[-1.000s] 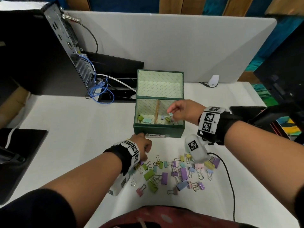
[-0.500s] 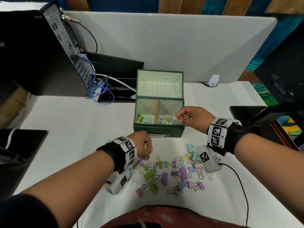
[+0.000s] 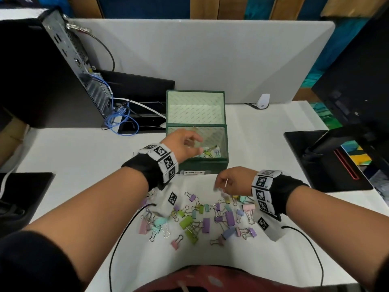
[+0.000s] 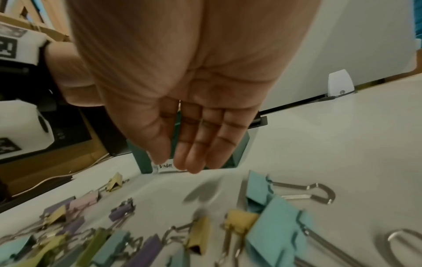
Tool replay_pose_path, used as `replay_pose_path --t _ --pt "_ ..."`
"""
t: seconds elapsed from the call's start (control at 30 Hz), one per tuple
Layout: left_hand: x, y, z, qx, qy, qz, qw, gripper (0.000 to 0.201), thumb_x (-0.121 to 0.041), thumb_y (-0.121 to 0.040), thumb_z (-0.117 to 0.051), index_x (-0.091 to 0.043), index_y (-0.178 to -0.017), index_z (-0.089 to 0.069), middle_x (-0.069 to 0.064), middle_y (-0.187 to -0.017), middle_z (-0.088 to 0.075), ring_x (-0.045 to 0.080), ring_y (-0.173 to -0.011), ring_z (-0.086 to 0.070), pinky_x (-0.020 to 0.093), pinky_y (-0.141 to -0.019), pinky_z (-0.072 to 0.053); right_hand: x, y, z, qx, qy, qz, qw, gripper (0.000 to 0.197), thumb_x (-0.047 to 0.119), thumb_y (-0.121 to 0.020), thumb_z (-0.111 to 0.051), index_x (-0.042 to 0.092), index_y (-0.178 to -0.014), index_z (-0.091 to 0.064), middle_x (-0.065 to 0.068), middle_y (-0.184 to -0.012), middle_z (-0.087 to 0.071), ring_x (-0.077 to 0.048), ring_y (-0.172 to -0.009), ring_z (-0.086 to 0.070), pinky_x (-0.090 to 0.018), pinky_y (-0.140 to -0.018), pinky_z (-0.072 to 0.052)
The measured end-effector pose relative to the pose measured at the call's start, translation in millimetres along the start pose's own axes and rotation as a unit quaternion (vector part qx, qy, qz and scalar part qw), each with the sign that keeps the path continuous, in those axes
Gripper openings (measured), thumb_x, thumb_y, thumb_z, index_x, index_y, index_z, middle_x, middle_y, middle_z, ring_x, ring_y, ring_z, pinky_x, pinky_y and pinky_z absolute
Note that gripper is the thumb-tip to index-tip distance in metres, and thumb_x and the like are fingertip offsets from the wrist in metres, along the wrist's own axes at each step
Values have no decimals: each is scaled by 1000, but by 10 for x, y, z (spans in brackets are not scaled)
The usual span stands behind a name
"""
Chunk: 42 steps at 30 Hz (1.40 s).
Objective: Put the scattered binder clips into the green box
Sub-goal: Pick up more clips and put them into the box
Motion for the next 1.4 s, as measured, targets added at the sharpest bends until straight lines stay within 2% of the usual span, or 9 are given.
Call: replay_pose_path --t 0.07,0.17,0.3,0.4,0.6,0.8,1.07,1.27,1.4 --pt "116 124 -21 19 -21 5 1000 24 -27 -79 -70 -28 -102 -64 -6 -109 -60 9 -92 -60 21 -79 -47 2 -14 -68 21 12 4 1000 29 12 -84 -57 23 -110 -65 3 -117 -65 -8 -89 -51 -21 -81 -41" --pt "288 321 -197 105 -121 -7 987 29 -21 -79 -68 -27 -107 -63 -5 -109 -59 13 -96 -60 30 -88 -51 33 -45 -162 54 69 30 996 35 18 -81 -65 27 -115 -61 1 -122 -57 -16 -101 -55 -27 -88 -44" --pt "539 569 -590 268 -303 -17 914 64 -19 -73 -73 -37 -128 -47 -2 -134 -43 21 -120 -47 37 -100 -44 223 -64 -334 99 174 106 974 54 16 -81 -63 35 -130 -49 -1 -133 -47 -23 -120 -49 -37 -99 -44" --pt "595 676 -757 322 -368 -36 872 75 -17 -75 -70 -35 -138 -34 7 -147 -28 31 -129 -38 40 -105 -38 349 -77 -491 125 233 150 953 61 20 -82 -64 36 -136 -42 -5 -136 -44 -27 -120 -48 -38 -97 -45" --pt "634 610 -855 292 -370 -35 881 61 -17 -77 -66 -34 -132 -45 6 -133 -43 32 -119 -43 38 -94 -42 373 -155 -582 131 232 132 955 53 24 -85 -61 35 -134 -44 -7 -129 -45 -29 -117 -48 -42 -95 -47" --pt "680 520 -860 237 -324 -11 916 47 -16 -77 -65 -24 -121 -55 8 -121 -51 29 -112 -49 37 -91 -47 208 -187 -515 97 156 91 979 48 19 -83 -61 28 -129 -50 -8 -122 -47 -27 -107 -53 -29 -85 -42" --pt "727 518 -847 186 -301 27 935 50 -37 -74 -66 -30 -121 -51 4 -120 -48 27 -115 -43 36 -91 -41 196 -236 -562 67 166 76 981 56 25 -82 -64 30 -133 -43 -7 -123 -45 -27 -107 -54 -29 -78 -40" --pt "709 463 -864 181 -308 33 933 32 -21 -78 -66 -22 -110 -59 9 -118 -50 30 -113 -45 34 -88 -42 193 -279 -507 66 147 53 985 43 16 -81 -64 22 -122 -54 -10 -121 -46 -31 -105 -56 -37 -89 -49" --pt "751 447 -817 177 -294 32 939 34 -17 -76 -68 -19 -109 -60 11 -115 -52 31 -109 -48 34 -86 -43 127 -285 -438 58 126 37 990 38 13 -79 -66 19 -115 -56 -9 -118 -50 -29 -104 -55 -33 -86 -47"
Point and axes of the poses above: each hand's wrist, its own y-axis away from the middle knuckle, its own z-axis out of the back of the hand, x = y × z, the point moved 6 cm from there along -y, towards the middle knuckle
